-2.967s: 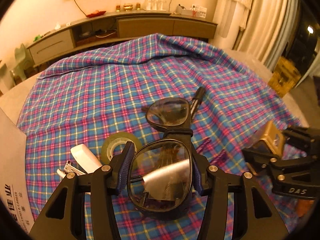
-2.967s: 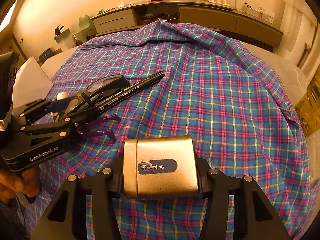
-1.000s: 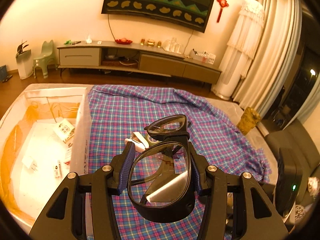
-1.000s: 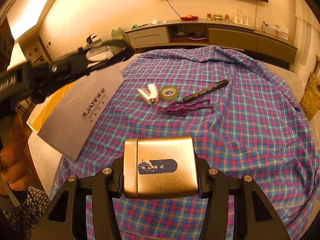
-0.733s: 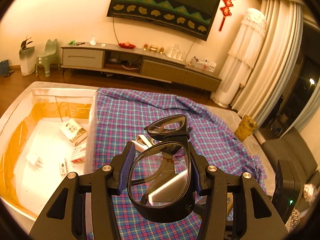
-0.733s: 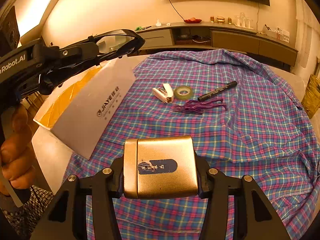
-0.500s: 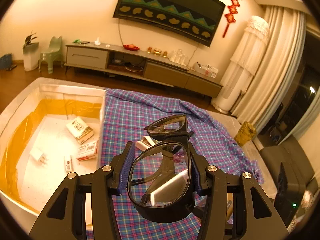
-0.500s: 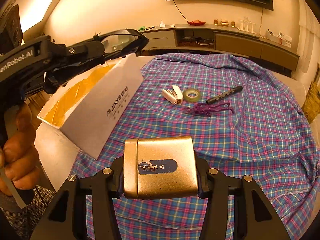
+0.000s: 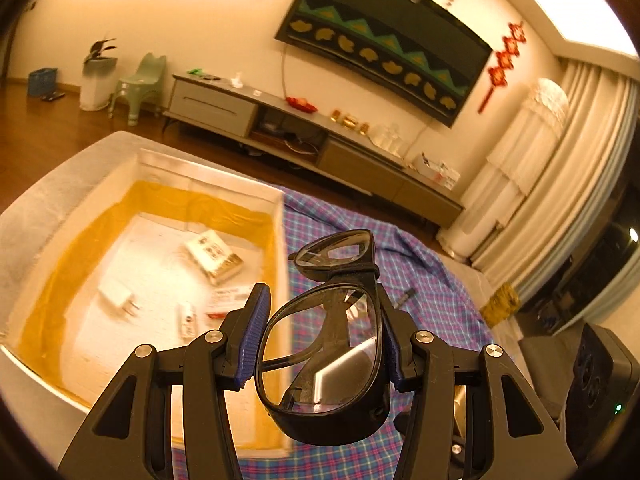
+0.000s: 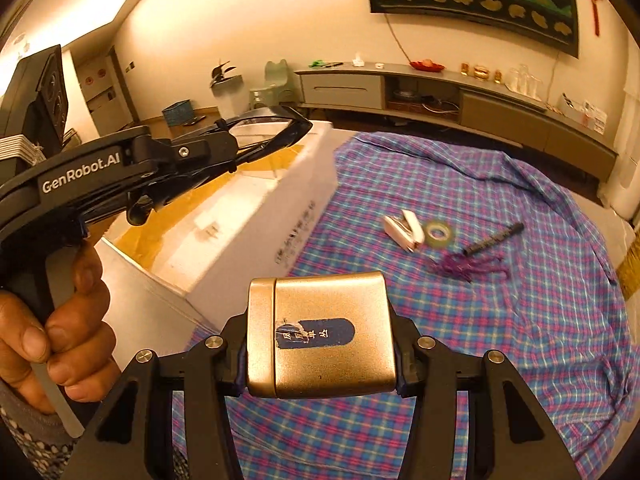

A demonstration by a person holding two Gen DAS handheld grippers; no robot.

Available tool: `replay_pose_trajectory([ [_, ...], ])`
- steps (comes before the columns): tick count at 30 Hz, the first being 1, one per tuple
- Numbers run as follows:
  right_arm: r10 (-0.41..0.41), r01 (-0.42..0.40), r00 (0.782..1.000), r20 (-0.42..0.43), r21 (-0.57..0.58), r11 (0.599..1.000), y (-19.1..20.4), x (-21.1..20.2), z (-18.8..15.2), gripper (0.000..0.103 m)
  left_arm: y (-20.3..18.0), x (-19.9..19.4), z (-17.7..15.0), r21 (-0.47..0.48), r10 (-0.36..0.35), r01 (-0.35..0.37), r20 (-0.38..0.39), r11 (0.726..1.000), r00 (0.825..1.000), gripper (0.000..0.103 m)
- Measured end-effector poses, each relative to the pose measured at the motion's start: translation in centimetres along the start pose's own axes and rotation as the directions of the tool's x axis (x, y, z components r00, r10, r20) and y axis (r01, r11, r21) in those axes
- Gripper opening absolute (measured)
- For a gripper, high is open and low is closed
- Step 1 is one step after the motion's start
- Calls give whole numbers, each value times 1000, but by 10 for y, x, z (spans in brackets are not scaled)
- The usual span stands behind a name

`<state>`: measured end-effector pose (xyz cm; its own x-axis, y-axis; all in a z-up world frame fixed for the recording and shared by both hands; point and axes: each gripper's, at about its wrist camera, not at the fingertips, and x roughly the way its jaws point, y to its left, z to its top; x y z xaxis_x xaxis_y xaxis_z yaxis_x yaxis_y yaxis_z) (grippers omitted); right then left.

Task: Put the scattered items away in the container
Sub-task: 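Lift and carry the tin and glasses with both grippers over the white foam box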

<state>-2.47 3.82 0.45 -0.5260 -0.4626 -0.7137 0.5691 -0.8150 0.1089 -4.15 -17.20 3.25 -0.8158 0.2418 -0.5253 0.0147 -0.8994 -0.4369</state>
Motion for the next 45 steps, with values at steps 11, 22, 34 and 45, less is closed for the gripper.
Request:
replay_pose_trajectory([
  [11,33,-32,999,10,-85,996,45,12,33,52,49,-19,19,-122,25,-20,40,992,999,52],
  [22,68,-69,998,-14,-144,987,70,35,66,52,94,-20,29,-245,84,-72,42,967,996,52],
  [34,127,-145,984,-124,-150,978,82,93,102,52,135,-2,18,-390,135,-142,-46,910,990,52],
  [45,123,-152,963,-239,-107,983,92,163,151,52,139,14,7,-387,213,-249,-136,888,968,52],
])
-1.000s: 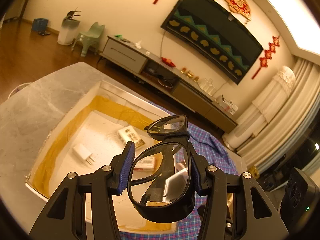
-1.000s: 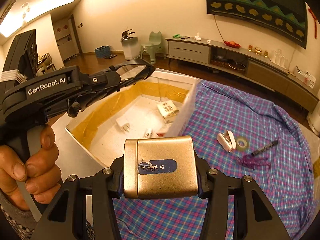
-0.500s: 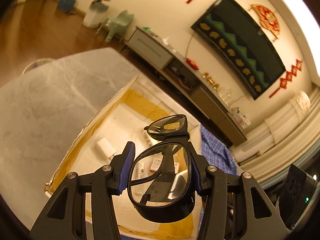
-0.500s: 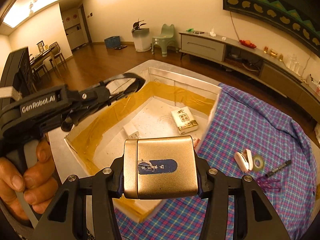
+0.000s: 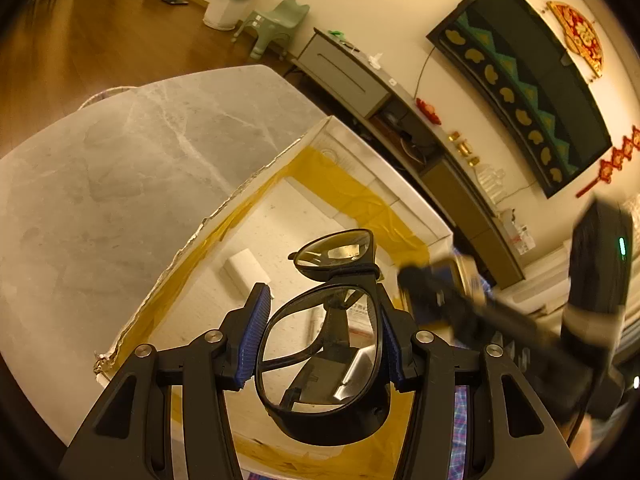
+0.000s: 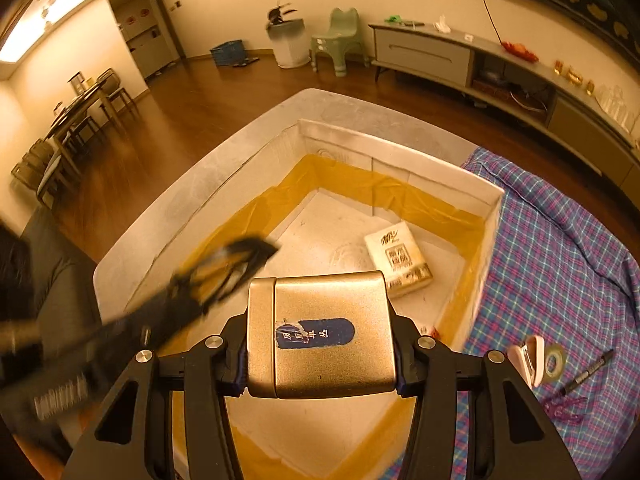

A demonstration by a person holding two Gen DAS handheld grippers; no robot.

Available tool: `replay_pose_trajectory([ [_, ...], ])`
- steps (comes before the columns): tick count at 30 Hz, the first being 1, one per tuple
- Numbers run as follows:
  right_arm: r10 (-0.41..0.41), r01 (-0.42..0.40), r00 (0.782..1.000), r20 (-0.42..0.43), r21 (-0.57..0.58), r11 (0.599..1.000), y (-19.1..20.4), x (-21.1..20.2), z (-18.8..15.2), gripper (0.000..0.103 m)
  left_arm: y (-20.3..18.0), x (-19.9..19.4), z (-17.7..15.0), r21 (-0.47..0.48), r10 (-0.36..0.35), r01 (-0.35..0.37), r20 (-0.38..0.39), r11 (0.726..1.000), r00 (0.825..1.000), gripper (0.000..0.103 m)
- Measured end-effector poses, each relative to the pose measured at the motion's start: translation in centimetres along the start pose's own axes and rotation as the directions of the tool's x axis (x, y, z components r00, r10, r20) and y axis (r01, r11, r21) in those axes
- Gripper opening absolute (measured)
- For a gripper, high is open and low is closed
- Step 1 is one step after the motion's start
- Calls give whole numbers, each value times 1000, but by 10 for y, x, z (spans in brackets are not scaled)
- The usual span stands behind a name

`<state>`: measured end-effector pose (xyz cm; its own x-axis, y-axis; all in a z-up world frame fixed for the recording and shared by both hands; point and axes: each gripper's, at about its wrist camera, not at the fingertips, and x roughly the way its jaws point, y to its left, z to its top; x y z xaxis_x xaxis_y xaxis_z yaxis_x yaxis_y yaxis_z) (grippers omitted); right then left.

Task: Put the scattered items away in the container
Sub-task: 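Lift and carry the tin and glasses with both grippers over the white foam box, then lower the tin and glasses into the box and open both grippers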

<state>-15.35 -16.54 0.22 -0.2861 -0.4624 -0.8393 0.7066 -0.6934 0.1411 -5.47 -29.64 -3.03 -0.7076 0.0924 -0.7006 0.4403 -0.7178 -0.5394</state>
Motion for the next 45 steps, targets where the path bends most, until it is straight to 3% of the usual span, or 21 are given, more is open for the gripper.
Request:
replay_pose_trajectory([
  [9,-29,27,997,-72,-27,999,15,43,43,52,-12,17,-6,86,48,-43,-55,995,997,53],
  [20,-11,11,990,-142,-3,1000,10,74,63,56,-8,19,-4,62,44,-39,-77,997,996,57],
  [29,14,-12,992,-122,15,1000,0,51,51,56,-2,9,0,24,30,-28,-56,999,998,58],
  [36,42,-42,992,-119,8,999,-8,32,32,56,-11,7,-3,80,49,-46,-33,996,998,58],
  [41,70,-71,997,-33,-32,997,-12,-16,11,56,-31,-9,-5,172,113,-126,85,977,990,58],
  [45,88,-85,996,32,-73,994,-15,-56,-17,56,-47,-25,-10,224,82,-120,170,967,982,58],
])
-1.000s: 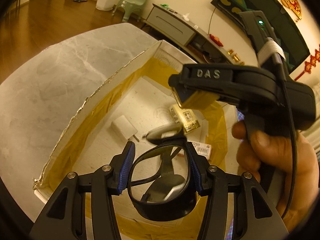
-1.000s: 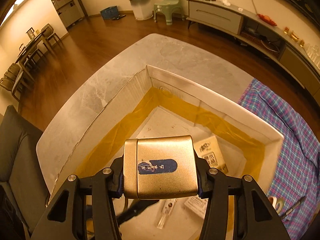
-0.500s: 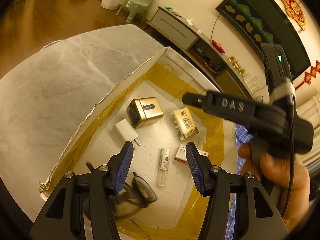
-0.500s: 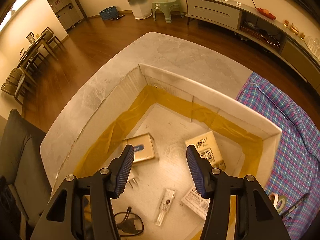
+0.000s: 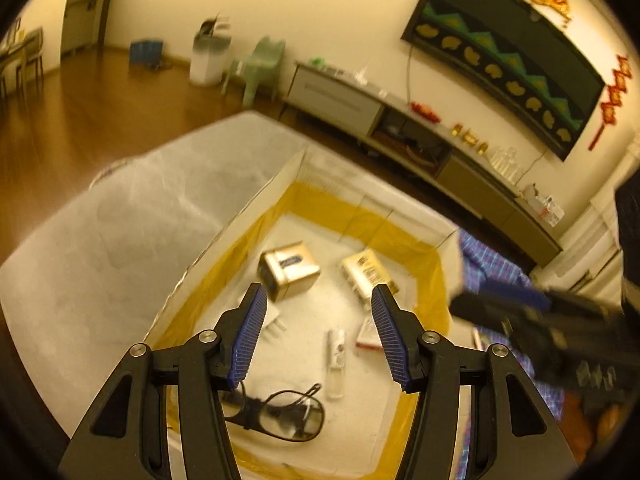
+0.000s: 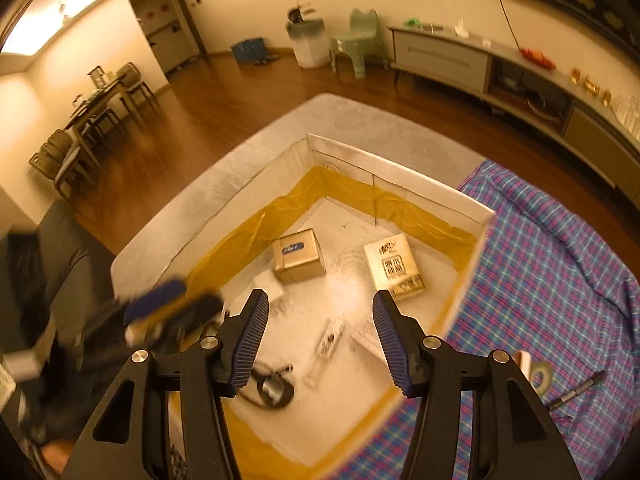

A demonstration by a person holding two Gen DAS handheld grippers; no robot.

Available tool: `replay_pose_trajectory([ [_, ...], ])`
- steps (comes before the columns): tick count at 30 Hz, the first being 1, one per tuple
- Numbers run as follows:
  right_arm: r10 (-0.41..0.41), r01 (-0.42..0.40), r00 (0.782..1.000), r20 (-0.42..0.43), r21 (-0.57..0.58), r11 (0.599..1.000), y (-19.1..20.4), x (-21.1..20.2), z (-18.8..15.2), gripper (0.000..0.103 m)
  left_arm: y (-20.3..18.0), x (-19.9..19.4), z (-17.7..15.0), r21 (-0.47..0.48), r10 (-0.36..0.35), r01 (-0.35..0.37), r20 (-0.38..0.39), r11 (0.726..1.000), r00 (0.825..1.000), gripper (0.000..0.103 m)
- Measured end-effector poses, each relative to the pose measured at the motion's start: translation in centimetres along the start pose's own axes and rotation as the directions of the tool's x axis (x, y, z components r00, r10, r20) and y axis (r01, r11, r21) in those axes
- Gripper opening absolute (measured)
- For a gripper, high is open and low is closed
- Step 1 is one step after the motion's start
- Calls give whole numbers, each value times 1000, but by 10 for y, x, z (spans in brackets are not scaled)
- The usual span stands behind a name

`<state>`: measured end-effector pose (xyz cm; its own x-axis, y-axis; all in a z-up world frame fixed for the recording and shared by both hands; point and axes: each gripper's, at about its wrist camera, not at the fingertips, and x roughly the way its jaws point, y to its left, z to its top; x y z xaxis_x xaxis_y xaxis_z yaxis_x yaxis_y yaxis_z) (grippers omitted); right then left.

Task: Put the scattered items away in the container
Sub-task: 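Lower the tin and glasses into the box and open both grippers, then move both grippers back from the box to the items on the shirt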

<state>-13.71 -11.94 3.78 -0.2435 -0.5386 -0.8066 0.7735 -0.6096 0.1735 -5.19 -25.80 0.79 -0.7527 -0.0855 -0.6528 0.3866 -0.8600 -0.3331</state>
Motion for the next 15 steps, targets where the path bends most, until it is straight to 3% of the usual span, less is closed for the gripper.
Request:
replay_pose_trajectory([
  [8,7,-14,992,124,55,998,-25,-62,-60,56,-43,-28,-6,153,-39,16,148,988,988,58],
  [12,-13,-4,984,178,98,995,-45,-88,-86,56,-79,-38,-13,247,-142,93,186,965,972,58],
  [15,-68,32,972,226,156,987,-67,-108,-109,56,-105,-40,-22,302,-226,169,166,938,960,58],
])
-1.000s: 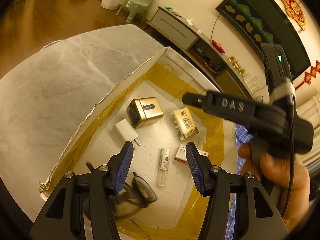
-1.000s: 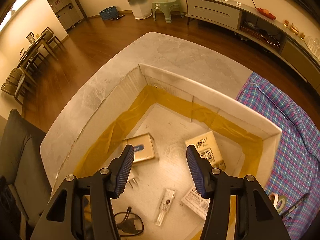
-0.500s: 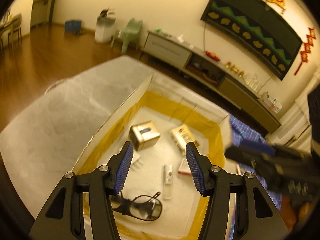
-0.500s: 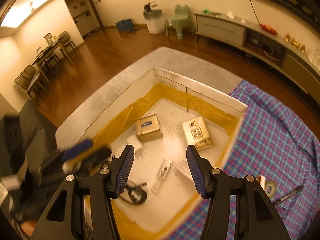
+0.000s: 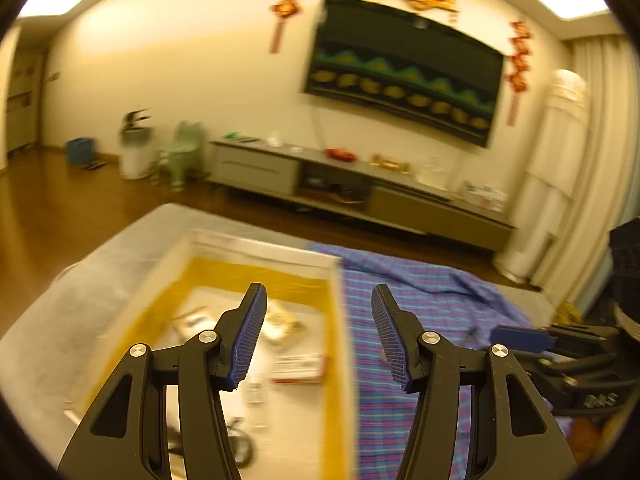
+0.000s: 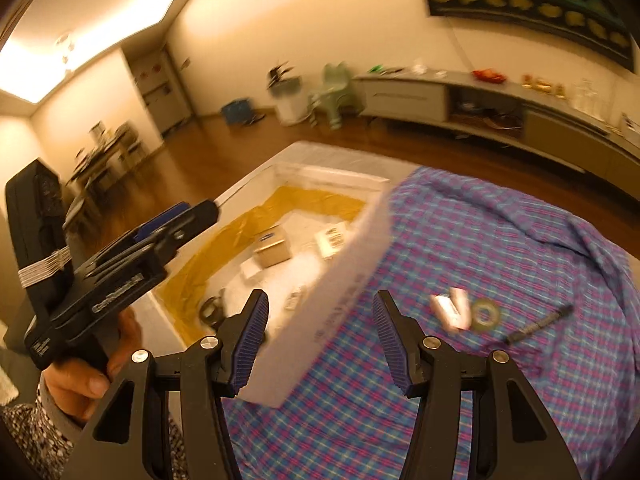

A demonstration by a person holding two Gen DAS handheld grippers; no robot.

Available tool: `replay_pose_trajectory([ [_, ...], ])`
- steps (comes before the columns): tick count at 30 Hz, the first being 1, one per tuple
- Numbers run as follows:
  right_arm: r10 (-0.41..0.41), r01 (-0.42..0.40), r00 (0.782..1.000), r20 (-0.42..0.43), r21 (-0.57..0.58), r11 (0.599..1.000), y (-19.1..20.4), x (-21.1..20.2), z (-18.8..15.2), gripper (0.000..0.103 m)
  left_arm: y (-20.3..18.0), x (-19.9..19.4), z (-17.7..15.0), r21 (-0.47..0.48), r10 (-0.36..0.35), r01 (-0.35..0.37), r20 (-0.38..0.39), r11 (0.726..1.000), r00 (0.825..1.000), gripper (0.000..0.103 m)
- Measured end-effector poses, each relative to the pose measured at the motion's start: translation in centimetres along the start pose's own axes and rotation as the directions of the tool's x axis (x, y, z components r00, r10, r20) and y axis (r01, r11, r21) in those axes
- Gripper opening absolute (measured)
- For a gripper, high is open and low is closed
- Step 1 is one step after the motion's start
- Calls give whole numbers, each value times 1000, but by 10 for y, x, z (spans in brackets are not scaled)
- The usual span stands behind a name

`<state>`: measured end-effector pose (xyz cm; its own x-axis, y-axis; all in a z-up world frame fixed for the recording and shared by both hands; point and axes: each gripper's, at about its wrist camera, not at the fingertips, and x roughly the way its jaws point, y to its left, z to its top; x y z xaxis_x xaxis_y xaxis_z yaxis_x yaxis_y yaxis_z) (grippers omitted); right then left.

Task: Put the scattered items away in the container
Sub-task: 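Move both grippers back from the box to the items on the shirt, then grasp the black marker with the right gripper while the left gripper grasps the white stapler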

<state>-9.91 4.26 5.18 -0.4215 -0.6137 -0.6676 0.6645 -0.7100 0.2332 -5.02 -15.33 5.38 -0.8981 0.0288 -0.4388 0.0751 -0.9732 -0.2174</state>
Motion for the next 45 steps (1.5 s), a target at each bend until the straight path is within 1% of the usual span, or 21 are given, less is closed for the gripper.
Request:
replay_pose_trajectory([
  [3,-43,42,999,13,58,997,-27,-10,-15,56,-26,9,-7,13,-96,97,-42,995,994,58],
  [6,-103,104,995,-19,128,986,-61,-8,-32,56,-49,20,-14,28,-153,157,-98,987,983,58],
  [10,-146,158,987,-70,216,964,-101,1,-52,56,-82,39,-32,73,-160,174,-169,982,972,58],
  [14,-150,177,982,-111,304,936,-140,13,-68,56,-102,64,-49,89,-149,177,-253,980,956,58],
  [17,-134,174,982,-134,354,919,-161,25,-76,56,-109,92,-57,73,-136,168,-324,983,936,58],
  [19,-125,170,982,-141,373,912,-172,34,-80,56,-112,110,-61,68,-123,157,-357,985,926,58],
  [22,-115,166,982,-151,389,906,-186,47,-77,56,-114,137,-71,91,-72,116,-389,989,919,58],
  [25,-128,182,979,-158,404,897,-200,60,-71,56,-113,159,-81,94,-33,79,-414,992,910,58],
  [29,-162,225,971,-177,435,872,-221,73,-61,56,-108,180,-89,66,-15,49,-439,997,898,58],
  [31,-182,248,965,-188,435,866,-228,80,-57,56,-105,188,-91,49,-16,42,-450,998,893,58],
  [34,-209,283,955,-211,429,858,-238,93,-51,56,-103,194,-91,13,-38,49,-457,999,889,60],
  [36,-222,301,948,-227,418,857,-243,102,-50,56,-106,199,-91,8,-47,56,-458,998,888,61],
  [38,-232,317,941,-245,408,856,-247,112,-49,56,-110,205,-93,21,-34,49,-458,999,888,61],
  [39,-242,322,940,-239,400,858,-248,115,-49,56,-112,210,-95,32,-23,42,-462,999,887,61],
  [41,-271,345,932,-241,360,867,-246,120,-48,56,-115,219,-100,52,-1,29,-472,998,881,61],
  [43,-288,356,928,-237,332,874,-243,123,-46,55,-116,228,-107,76,32,7,-488,997,873,61],
  [44,-301,365,924,-236,310,878,-241,125,-45,49,-116,232,-110,82,43,-3,-497,997,867,61],
  [45,-315,374,920,-233,284,883,-240,127,-45,44,-115,234,-113,85,50,-8,-496,996,867,61],
])
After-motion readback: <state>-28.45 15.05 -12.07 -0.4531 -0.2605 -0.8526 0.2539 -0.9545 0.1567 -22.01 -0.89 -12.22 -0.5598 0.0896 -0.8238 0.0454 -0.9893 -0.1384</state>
